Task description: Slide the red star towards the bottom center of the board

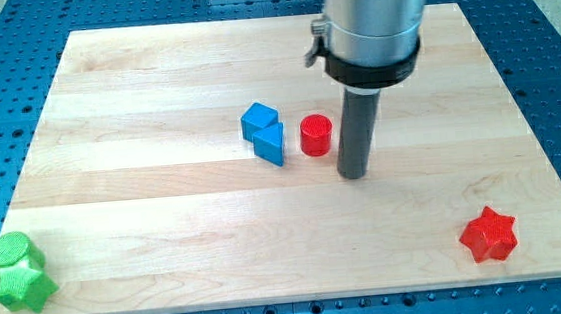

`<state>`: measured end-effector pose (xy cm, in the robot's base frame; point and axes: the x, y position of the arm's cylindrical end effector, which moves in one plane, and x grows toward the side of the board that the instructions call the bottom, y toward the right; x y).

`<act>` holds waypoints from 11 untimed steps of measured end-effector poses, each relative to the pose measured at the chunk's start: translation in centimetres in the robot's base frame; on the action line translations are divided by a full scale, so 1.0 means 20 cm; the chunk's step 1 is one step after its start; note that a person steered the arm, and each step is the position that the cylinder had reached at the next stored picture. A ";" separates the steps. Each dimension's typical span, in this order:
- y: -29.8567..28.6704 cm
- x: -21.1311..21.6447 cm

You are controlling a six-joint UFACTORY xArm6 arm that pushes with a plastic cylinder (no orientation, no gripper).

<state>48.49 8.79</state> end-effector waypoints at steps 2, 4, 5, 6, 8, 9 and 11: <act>-0.25 -0.18; 0.02 -0.15; 0.31 0.04; 0.76 0.11; 0.89 0.60; 0.59 0.56; 0.22 0.27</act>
